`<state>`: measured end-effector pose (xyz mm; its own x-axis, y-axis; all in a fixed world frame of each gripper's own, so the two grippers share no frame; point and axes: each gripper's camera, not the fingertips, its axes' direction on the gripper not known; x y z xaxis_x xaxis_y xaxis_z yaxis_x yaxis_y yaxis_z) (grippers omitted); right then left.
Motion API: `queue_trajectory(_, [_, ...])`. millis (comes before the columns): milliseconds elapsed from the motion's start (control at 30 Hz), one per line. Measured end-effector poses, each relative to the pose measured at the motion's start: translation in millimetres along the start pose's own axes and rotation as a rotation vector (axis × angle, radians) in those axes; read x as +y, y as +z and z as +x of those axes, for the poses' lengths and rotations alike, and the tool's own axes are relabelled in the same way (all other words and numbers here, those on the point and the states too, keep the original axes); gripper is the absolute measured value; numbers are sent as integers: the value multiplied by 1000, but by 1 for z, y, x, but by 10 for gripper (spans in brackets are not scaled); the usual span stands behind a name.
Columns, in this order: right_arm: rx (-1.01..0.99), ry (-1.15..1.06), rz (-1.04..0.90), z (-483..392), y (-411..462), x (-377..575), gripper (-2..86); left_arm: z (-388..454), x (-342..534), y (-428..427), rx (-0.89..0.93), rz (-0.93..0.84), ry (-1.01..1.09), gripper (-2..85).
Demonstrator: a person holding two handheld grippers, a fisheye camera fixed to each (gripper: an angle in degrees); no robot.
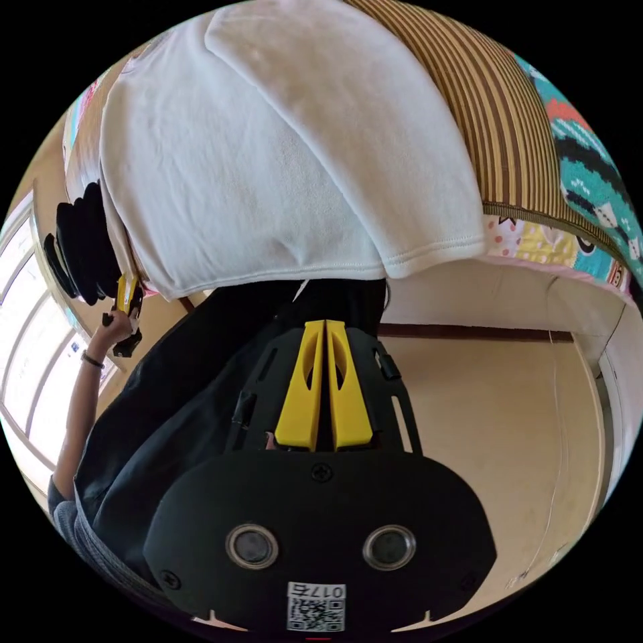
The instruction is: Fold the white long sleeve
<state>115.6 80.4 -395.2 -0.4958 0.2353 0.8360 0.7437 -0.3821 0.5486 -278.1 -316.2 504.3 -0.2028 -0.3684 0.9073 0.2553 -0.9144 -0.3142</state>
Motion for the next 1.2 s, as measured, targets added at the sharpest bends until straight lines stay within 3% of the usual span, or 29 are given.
queue_trajectory(133, [-48,33,65,17,-30,14,4,-8,-22,-4,-3,-9,-66,41])
queue_trajectory(233, [-158,73,114,39,-48,19,5,18,-30,-14,-210,-69,70,32])
queue_trajectory(300, [-257,117,142,58,-57,19,5,62,-18,-22,-422,-140,336,25])
queue_trajectory(367, [-439,175,184,89,-65,19,5,101,8,-31,-520,-162,571,21])
queue_trajectory(567, [-914,354,267,175,-70,17,5,214,135,-82,-389,0,1122,18])
queue_trajectory(767, [-1089,417,243,231,-71,19,13,268,298,-24,-290,113,1543,29])
queue_trajectory(833, [-1134,406,240,245,-68,19,22,258,356,21,-277,25,1678,36])
queue_trajectory(900, [-1213,413,236,259,-62,19,38,216,428,91,-266,-215,1855,50])
queue_trajectory(1000, [-1371,474,222,280,-45,22,75,142,482,165,-392,-582,1867,68])
queue_trajectory(1100, [-1487,601,209,296,-25,28,98,77,499,187,-494,-767,1818,70])
queue_trajectory(1200, [-1575,715,148,304,-2,29,111,35,489,187,-651,-829,1778,66])
